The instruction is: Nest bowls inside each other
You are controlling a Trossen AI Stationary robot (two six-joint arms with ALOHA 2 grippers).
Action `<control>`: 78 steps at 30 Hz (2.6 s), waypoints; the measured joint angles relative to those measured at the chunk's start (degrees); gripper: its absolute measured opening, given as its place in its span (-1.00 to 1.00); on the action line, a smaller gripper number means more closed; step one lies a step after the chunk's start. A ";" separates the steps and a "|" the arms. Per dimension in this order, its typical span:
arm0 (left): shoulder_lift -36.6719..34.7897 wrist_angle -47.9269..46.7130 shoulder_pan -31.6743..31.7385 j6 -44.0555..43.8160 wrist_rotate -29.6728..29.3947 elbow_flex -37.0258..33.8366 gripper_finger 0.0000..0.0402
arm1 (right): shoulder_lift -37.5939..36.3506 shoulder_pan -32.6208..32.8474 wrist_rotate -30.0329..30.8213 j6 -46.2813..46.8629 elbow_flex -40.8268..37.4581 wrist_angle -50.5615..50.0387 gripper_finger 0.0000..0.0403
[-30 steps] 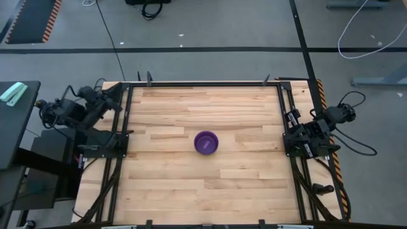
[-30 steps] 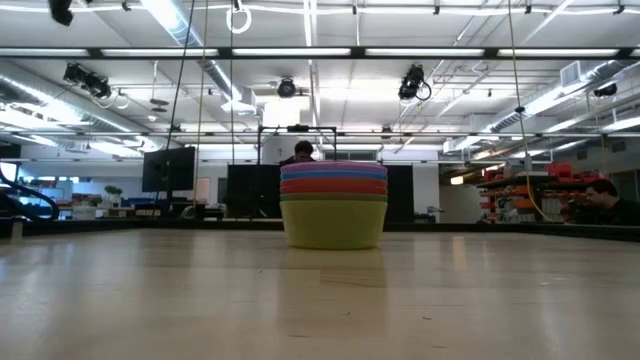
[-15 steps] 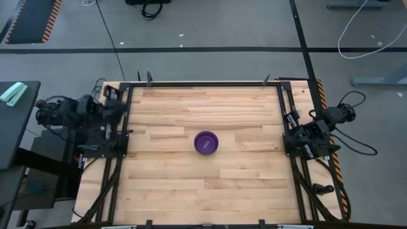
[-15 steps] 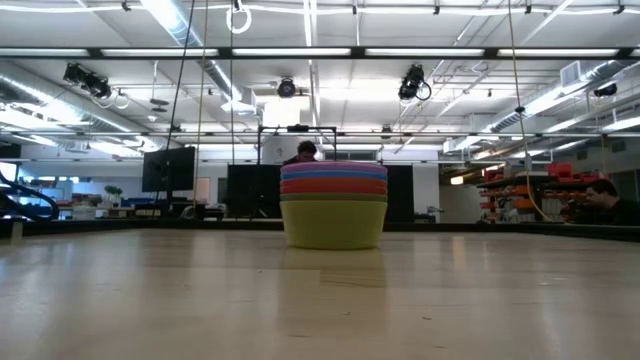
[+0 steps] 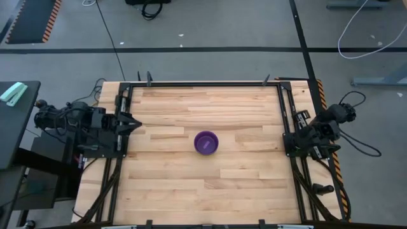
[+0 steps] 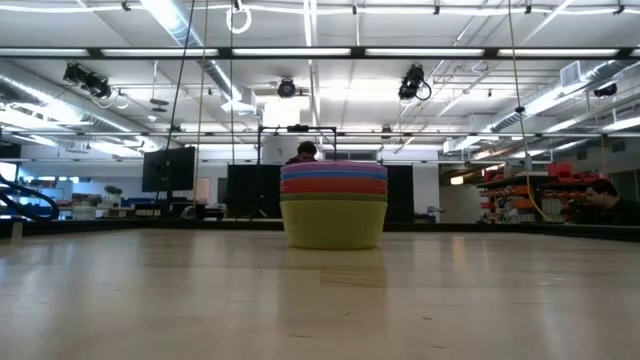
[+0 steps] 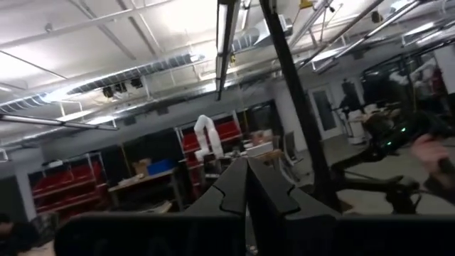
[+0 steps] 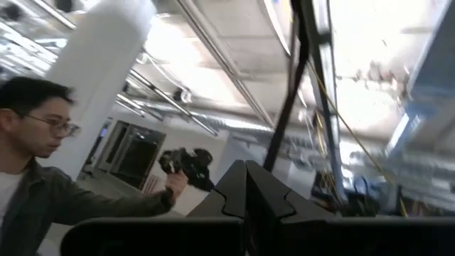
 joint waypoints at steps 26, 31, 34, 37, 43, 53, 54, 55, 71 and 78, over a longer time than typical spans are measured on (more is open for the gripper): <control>-15.31 7.87 12.92 -3.57 2.37 -14.80 -0.87 | -1.49 0.00 2.27 -2.43 -3.20 4.59 -0.96; -20.48 5.79 14.32 -6.24 2.38 -20.36 -0.95 | -1.50 -0.01 2.56 -0.95 -8.06 8.59 -0.96; -22.93 7.39 15.09 -7.22 2.39 -22.89 -0.97 | -1.51 0.00 2.51 -0.26 -10.79 14.42 -0.96; -24.11 7.01 15.60 -8.44 2.39 -23.85 -0.94 | -1.51 0.00 2.54 1.26 -11.73 14.67 -0.96; -24.40 6.97 15.56 -8.59 2.40 -26.40 -0.87 | -1.51 0.00 2.55 1.95 -14.09 16.99 -0.96; -24.45 6.96 15.56 -8.57 2.41 -27.39 -0.92 | -1.53 0.04 2.25 1.28 -17.05 22.70 -0.96; -24.44 6.75 15.56 -8.57 2.40 -27.39 -0.90 | -1.53 0.04 2.25 0.88 -17.05 22.87 -0.96; -24.44 6.68 15.56 -8.56 2.40 -27.39 -0.88 | -1.53 0.04 2.24 0.63 -17.06 22.74 -0.96; -25.66 20.82 17.69 -8.67 2.38 -37.46 -0.88 | -1.53 0.04 2.05 2.55 -17.07 21.67 -0.96; -26.08 19.69 20.50 -10.98 3.17 -38.45 -0.96 | -1.51 0.02 2.05 3.32 -17.07 20.14 -0.96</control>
